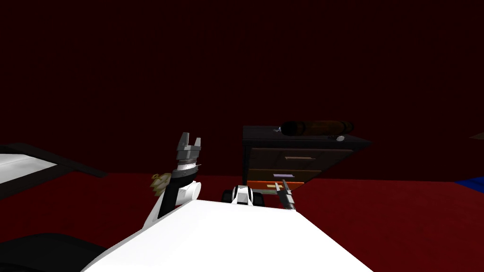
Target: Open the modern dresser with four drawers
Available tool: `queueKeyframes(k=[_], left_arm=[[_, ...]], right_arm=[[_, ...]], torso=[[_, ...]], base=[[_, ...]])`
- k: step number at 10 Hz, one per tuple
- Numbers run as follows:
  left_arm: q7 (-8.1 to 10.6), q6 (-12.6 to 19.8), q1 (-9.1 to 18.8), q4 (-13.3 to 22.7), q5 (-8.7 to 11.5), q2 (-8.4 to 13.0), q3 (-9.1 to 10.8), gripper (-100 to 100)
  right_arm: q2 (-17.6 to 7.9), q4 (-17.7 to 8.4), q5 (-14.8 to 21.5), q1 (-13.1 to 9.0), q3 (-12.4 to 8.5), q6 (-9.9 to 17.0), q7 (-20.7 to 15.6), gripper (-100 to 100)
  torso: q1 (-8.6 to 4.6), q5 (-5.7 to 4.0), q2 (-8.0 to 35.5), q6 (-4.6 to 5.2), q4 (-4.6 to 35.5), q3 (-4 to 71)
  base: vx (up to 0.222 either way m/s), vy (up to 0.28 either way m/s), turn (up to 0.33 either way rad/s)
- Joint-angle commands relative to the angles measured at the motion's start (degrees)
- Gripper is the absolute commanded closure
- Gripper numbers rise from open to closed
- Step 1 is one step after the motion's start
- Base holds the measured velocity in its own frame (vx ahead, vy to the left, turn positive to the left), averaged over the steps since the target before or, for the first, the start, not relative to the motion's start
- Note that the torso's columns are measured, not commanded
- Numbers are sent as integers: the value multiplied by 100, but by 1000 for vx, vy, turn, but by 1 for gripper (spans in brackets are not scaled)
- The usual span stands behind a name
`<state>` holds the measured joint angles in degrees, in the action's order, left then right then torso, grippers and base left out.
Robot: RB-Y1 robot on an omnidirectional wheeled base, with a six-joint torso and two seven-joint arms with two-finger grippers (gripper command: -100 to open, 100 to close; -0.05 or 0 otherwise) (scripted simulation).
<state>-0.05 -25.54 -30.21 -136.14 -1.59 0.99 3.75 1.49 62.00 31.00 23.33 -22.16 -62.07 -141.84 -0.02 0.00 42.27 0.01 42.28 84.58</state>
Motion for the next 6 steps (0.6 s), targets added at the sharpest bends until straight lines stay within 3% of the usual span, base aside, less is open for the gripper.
queueKeyframes(k=[1, 2, 4, 6], left_arm=[[0, 0, 0, 0, 0, 0, 0, 0], [0, 0, 0, 0, 0, 0, 0, 0], [0, 0, 0, 0, 0, 0, 0, 0], [0, 0, 2, 0, 0, 0, -1, 0]], right_arm=[[-75, 65, -8, -21, -19, 84, 97, -100], [26, -85, -5, -10, 0, -53, -46, 100], [-74, 115, -6, 72, -5, 46, 136, 100], [-129, 179, -11, 114, -11, 58, 212, 100]], torso=[[2, 0, 1, 0, 0, 0], [1, -1, 4, -1, 1, -2], [-1, -1, 2, 0, 1, -2], [7, 2, 43, 0, 12, -27]], base=[[-6, 5, -13], [-2, -14, 53], [-57, 8, -7], [-193, 21, -29]])
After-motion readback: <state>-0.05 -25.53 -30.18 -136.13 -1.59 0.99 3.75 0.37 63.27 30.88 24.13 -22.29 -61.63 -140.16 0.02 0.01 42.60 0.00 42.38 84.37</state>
